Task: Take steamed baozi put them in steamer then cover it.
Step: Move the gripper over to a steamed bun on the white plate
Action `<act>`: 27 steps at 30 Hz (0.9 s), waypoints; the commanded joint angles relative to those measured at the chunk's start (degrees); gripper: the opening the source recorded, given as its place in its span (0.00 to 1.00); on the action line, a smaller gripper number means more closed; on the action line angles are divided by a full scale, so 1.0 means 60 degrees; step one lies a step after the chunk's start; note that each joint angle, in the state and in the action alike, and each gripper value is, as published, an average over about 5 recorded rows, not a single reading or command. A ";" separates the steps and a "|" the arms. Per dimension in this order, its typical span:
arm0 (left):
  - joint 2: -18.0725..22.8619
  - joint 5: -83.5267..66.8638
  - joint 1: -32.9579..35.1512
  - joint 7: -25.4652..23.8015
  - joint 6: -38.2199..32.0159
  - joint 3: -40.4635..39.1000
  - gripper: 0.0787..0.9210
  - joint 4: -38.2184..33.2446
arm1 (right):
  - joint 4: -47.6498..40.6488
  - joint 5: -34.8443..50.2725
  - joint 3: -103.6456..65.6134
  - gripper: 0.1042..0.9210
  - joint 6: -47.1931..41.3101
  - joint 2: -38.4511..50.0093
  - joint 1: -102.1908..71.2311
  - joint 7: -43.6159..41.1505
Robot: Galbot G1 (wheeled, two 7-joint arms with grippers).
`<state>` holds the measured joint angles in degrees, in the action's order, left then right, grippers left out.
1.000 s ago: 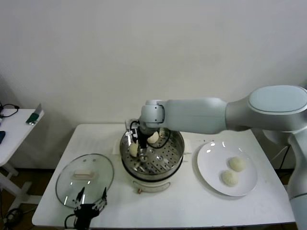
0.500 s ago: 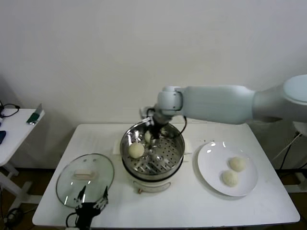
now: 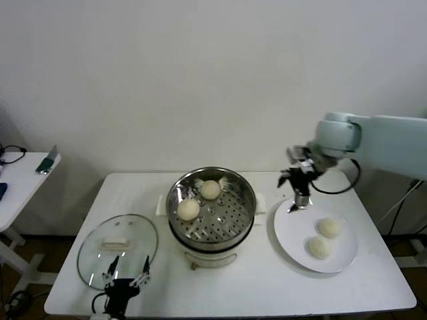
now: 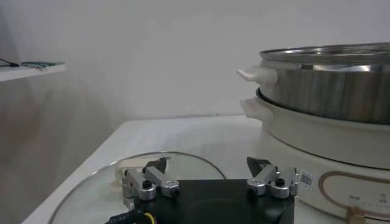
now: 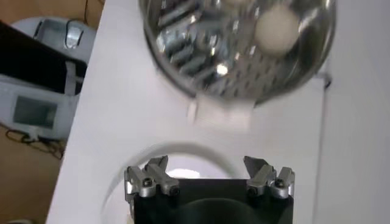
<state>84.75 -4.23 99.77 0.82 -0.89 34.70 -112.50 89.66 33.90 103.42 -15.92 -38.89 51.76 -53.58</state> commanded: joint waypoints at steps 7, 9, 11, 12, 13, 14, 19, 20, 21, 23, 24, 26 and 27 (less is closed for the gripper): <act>0.0063 0.0047 0.0108 0.0006 0.0004 0.0052 0.88 -0.0086 | -0.1135 -0.3087 -0.2633 0.88 0.0307 0.2181 -0.4456 -0.0055; 0.0070 0.0050 0.0109 0.0012 -0.0008 0.0047 0.88 -0.0057 | -0.1293 -0.3212 -0.2884 0.88 0.0282 0.2143 -0.4751 0.0019; 0.0081 0.0057 0.0109 0.0015 -0.0021 0.0033 0.88 -0.0032 | -0.1398 -0.3316 -0.3098 0.88 0.0237 0.2071 -0.4992 0.0114; 0.0086 0.0059 0.0110 0.0015 -0.0025 0.0025 0.88 -0.0025 | -0.1444 -0.3352 -0.3195 0.88 0.0209 0.2026 -0.5097 0.0164; 0.0092 0.0061 0.0111 0.0015 -0.0029 0.0019 0.88 -0.0022 | -0.1485 -0.3372 -0.3277 0.88 0.0182 0.1979 -0.5191 0.0202; 0.0097 0.0060 0.0112 0.0016 -0.0032 0.0014 0.88 -0.0020 | -0.1525 -0.3390 -0.3359 0.88 0.0158 0.1926 -0.5298 0.0231; 0.0104 0.0047 0.0114 0.0028 -0.0048 0.0021 0.88 -0.0004 | -0.1653 -0.3385 -0.3718 0.88 0.0036 0.1698 -0.5769 0.0327; 0.0103 0.0044 0.0117 0.0030 -0.0052 0.0024 0.88 -0.0002 | -0.1667 -0.3389 -0.3800 0.88 0.0009 0.1658 -0.5870 0.0335; 0.0103 0.0043 0.0120 0.0032 -0.0055 0.0027 0.88 0.0001 | -0.1675 -0.3397 -0.3868 0.88 -0.0015 0.1628 -0.5957 0.0339; 0.0101 0.0041 0.0128 0.0035 -0.0058 0.0030 0.88 0.0005 | -0.1677 -0.3427 -0.3934 0.88 -0.0052 0.1589 -0.6063 0.0342; 0.0098 0.0040 0.0130 0.0036 -0.0060 0.0031 0.88 0.0009 | -0.1682 -0.3453 -0.3964 0.88 -0.0065 0.1572 -0.6112 0.0350; 0.0092 0.0039 0.0127 0.0039 -0.0063 0.0032 0.88 0.0021 | -0.1715 -0.3523 -0.4049 0.88 -0.0083 0.1544 -0.6227 0.0372; 0.0089 0.0039 0.0123 0.0040 -0.0063 0.0034 0.88 0.0028 | -0.1739 -0.3569 -0.4110 0.88 -0.0092 0.1530 -0.6295 0.0386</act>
<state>85.36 -3.97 100.51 1.02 -1.23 34.88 -112.49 80.50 14.97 82.98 -16.26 -30.06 20.01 -51.69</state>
